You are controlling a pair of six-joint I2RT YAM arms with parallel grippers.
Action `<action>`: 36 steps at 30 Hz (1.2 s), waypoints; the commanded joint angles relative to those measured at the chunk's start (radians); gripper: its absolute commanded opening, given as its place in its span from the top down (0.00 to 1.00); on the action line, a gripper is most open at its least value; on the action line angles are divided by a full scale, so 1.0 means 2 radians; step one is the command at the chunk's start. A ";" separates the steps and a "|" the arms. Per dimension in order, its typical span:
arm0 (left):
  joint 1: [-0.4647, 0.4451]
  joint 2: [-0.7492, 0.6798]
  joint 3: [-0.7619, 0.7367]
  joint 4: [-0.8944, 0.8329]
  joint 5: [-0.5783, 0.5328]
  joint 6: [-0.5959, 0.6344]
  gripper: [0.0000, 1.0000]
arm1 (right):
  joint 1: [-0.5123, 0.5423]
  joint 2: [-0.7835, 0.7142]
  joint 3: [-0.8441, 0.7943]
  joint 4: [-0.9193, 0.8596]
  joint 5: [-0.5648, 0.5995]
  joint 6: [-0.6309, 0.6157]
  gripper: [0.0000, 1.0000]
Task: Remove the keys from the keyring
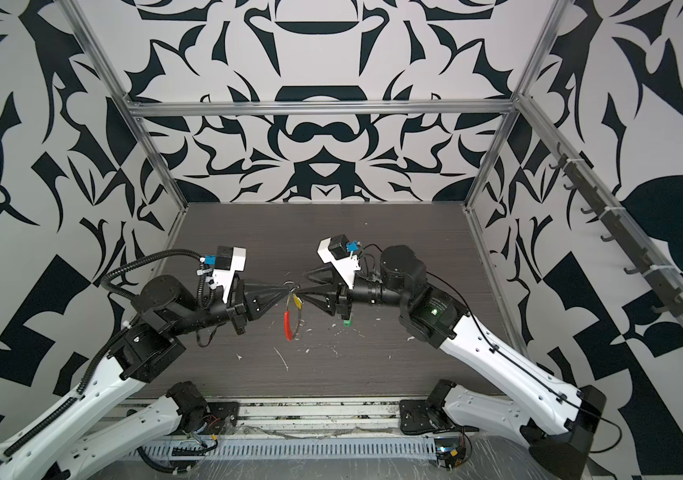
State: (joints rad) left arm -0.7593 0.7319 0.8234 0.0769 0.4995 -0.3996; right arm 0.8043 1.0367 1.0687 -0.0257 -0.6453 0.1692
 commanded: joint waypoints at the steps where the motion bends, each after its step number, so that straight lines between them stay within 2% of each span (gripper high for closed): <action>1: 0.001 -0.008 -0.009 0.007 0.008 0.004 1.00 | -0.007 0.007 0.019 0.055 -0.057 0.036 0.53; 7: 0.001 -0.011 -0.015 0.013 0.004 0.003 1.00 | -0.022 0.012 0.001 0.104 -0.090 0.080 0.63; 11: 0.001 -0.011 -0.016 0.015 -0.001 0.001 1.00 | -0.024 0.017 0.000 0.105 -0.102 0.087 0.69; 22: 0.001 -0.013 -0.020 0.023 -0.010 0.000 1.00 | -0.025 0.025 -0.015 0.108 -0.106 0.103 0.67; 31: 0.001 -0.014 -0.022 0.023 -0.022 0.000 1.00 | -0.024 0.032 -0.023 0.128 -0.117 0.121 0.76; 36: 0.001 -0.020 -0.027 0.028 -0.029 0.000 1.00 | -0.024 0.033 -0.032 0.142 -0.114 0.131 0.76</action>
State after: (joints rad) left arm -0.7593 0.7136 0.7765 0.0891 0.4557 -0.4004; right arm 0.7586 1.1080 1.0115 0.1902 -0.8600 0.4110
